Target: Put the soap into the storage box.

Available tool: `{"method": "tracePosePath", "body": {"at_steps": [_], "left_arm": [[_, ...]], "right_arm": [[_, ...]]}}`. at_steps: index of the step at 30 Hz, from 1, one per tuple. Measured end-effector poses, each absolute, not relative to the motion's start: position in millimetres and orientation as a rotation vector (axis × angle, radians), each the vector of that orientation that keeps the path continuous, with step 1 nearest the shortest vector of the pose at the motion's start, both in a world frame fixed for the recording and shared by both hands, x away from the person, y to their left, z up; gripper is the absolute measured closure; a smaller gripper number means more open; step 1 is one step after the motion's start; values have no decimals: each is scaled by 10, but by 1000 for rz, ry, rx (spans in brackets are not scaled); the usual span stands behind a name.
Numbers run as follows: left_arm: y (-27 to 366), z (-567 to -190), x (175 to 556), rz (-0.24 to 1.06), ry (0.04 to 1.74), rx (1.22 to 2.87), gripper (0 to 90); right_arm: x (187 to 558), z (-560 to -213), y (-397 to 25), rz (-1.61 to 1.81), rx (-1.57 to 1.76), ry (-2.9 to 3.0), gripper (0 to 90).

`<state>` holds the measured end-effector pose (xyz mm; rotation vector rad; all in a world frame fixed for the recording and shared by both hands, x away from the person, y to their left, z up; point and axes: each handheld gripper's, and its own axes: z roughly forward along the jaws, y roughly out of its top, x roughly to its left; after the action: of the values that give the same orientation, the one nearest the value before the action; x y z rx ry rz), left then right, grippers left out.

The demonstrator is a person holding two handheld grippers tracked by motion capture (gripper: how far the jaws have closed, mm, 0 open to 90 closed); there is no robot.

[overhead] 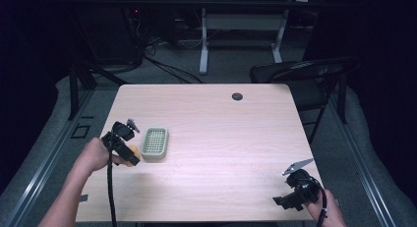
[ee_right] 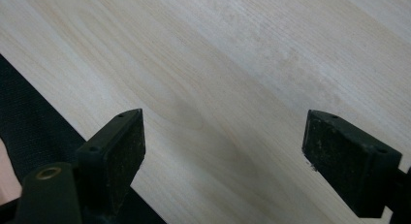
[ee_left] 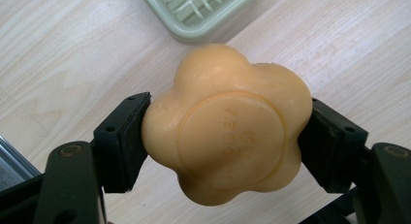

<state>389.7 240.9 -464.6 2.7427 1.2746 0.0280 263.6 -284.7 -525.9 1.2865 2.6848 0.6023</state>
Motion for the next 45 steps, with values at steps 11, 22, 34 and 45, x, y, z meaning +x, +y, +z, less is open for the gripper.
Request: {"method": "tracePosePath", "body": {"at_steps": [11,22,34,45], "left_arm": [[2357,-4591,4005,38,1268,2740,268],[2314,-4561,4147,51,1263,2745,268],[2206,-4544,4307,61,1253,2754,268],[2128,-4562,4421,68,1245,2763,268]], "right_arm": [[2632,-5254,-2855,606,1284,2690,153],[2632,-5261,-2851,609,1287,2690,153],[2628,-5266,-2850,618,1290,2694,153],[2626,-5268,-2847,608,1288,2698,153]]}}
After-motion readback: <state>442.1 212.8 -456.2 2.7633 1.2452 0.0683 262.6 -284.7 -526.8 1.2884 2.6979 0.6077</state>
